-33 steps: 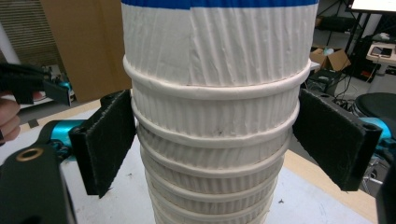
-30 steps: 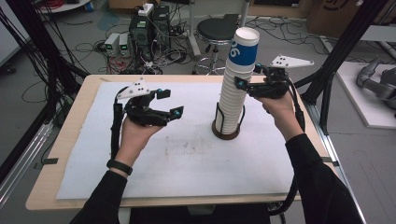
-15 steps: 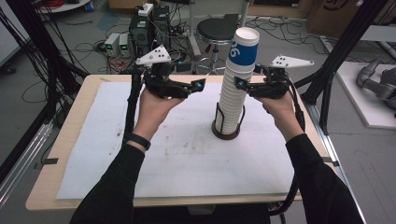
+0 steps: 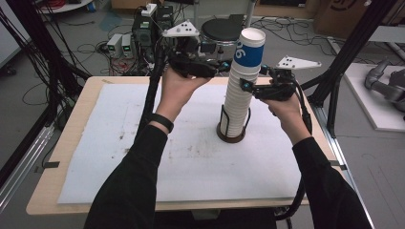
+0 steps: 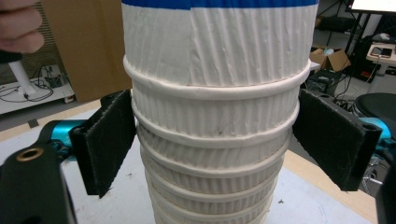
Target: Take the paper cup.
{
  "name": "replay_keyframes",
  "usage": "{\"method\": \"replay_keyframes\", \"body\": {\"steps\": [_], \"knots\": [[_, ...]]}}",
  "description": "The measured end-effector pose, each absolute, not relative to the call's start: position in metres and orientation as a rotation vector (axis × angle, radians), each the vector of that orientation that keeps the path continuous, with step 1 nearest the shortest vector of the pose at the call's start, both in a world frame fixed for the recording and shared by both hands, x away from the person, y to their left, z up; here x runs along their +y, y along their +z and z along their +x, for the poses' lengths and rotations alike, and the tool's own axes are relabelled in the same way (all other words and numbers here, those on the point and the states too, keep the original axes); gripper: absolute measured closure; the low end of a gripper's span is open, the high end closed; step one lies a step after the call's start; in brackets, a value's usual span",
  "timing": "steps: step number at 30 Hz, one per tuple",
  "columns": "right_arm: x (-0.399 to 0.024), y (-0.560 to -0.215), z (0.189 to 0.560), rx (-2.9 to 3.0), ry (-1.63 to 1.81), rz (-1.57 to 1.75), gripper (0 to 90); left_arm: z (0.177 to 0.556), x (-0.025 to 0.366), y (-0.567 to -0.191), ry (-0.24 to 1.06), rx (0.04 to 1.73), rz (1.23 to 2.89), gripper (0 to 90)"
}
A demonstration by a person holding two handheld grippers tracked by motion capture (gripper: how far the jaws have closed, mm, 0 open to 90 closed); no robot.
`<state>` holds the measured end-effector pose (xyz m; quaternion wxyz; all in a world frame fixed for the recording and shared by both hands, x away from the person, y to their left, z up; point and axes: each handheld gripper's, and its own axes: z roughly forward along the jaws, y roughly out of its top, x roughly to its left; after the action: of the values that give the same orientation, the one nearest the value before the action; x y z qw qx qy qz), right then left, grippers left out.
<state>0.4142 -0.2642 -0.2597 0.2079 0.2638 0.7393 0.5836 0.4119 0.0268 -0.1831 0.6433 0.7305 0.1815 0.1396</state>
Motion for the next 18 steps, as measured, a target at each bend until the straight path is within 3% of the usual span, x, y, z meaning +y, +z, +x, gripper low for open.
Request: {"method": "replay_keyframes", "body": {"steps": [18], "knots": [[-0.265, -0.260, 0.414, 2.057, 1.627, 0.732, 14.2, 0.436, -0.020, -0.157, 0.262, 0.417, 1.631, 16.8]]}}
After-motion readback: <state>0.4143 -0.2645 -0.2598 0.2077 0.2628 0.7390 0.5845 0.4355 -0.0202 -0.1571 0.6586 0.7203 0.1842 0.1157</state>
